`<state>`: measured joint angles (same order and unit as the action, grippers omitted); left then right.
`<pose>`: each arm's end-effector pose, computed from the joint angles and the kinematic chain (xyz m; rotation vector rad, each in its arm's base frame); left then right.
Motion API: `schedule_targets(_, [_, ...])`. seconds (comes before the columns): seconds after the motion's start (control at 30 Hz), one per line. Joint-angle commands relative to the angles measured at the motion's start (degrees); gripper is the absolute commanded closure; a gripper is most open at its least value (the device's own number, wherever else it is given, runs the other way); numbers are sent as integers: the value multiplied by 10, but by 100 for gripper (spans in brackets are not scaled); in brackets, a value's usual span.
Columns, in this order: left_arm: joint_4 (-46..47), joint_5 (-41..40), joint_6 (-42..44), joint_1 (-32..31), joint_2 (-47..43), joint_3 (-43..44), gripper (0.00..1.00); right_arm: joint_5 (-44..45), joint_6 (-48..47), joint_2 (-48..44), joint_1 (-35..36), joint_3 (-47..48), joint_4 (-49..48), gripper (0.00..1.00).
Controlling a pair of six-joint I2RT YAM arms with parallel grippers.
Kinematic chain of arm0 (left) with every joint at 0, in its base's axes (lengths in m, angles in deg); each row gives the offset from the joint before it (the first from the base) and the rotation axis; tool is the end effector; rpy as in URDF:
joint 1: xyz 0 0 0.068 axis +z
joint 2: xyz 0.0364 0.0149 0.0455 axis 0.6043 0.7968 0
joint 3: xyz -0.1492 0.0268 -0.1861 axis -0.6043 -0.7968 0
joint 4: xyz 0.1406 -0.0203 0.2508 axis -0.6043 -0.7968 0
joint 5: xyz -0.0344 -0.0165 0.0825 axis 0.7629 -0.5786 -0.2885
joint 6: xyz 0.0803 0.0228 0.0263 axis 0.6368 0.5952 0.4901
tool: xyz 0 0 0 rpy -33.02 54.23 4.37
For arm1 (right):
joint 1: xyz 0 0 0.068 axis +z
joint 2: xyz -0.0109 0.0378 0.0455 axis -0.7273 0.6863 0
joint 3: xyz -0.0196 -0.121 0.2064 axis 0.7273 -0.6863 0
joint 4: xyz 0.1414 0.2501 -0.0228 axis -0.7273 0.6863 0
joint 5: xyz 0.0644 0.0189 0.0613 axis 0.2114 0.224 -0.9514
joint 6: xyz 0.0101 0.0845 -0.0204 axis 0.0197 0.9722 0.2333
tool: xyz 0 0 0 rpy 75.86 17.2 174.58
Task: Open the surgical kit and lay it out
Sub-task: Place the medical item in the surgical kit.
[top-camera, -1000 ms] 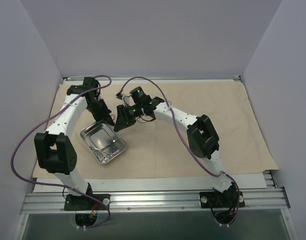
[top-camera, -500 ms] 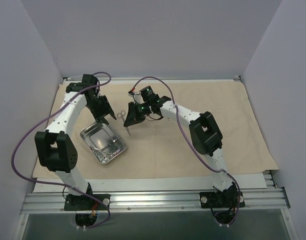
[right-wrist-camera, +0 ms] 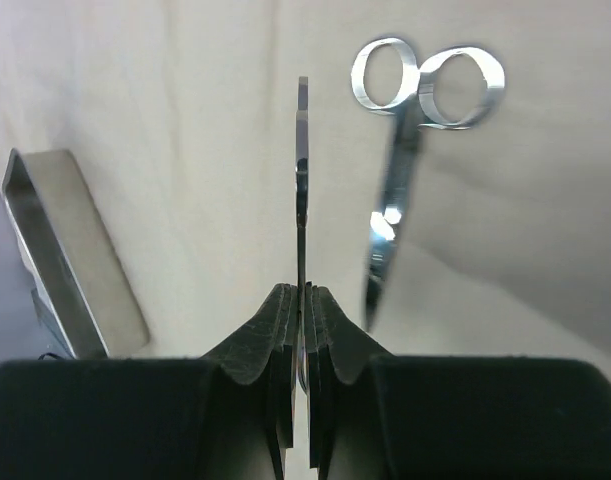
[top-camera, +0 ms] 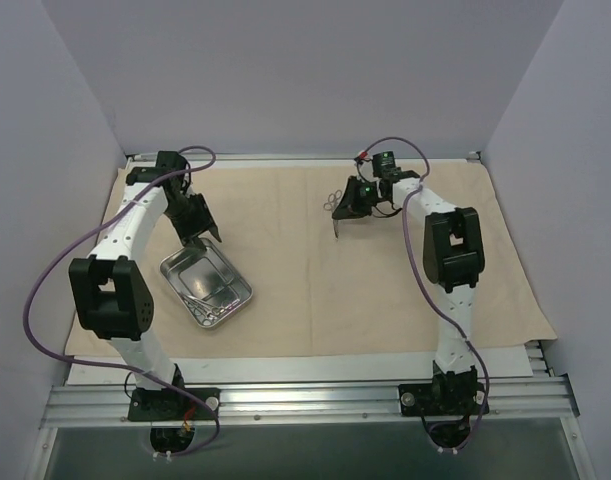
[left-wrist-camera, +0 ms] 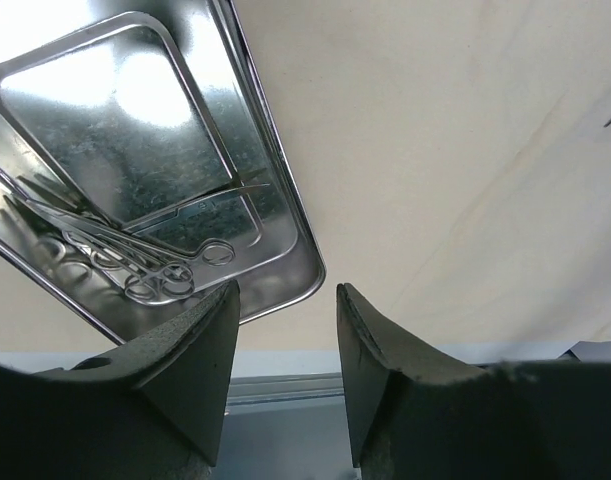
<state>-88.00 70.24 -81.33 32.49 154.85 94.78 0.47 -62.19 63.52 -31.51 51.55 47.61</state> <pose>0.3793 -0.0460 0.2119 -0.6566 2.8516 -0.3909 0.4958 0.1862 0.1277 -0.2415 2.3335 1.1364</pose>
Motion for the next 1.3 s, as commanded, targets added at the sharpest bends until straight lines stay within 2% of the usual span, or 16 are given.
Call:
schedule_targets(0.0, [14,15,13,5,11,6,48,-10,-47,-13,-37,3,33,100])
schedule_targets(0.13, [13,20,14,5,25,9,51,-31,-77,17,-58,26,47,100])
schedule_targets(0.33, [9,26,15,5,38,13,52,-66,-64,39,-67,24,27,100])
schedule_targets(0.63, [7,26,15,5,44,20,52,-72,-60,38,-87,-23,-16,100])
schedule_targets(0.97, [2,28,18,5,51,24,53,-79,-60,46,-98,-11,-20,100])
schedule_targets(1.13, [2,30,19,5,51,21,53,-70,-56,63,-98,0,-14,100])
schedule_targets(1.27, [6,30,19,5,46,12,52,-49,-71,89,-99,40,36,100])
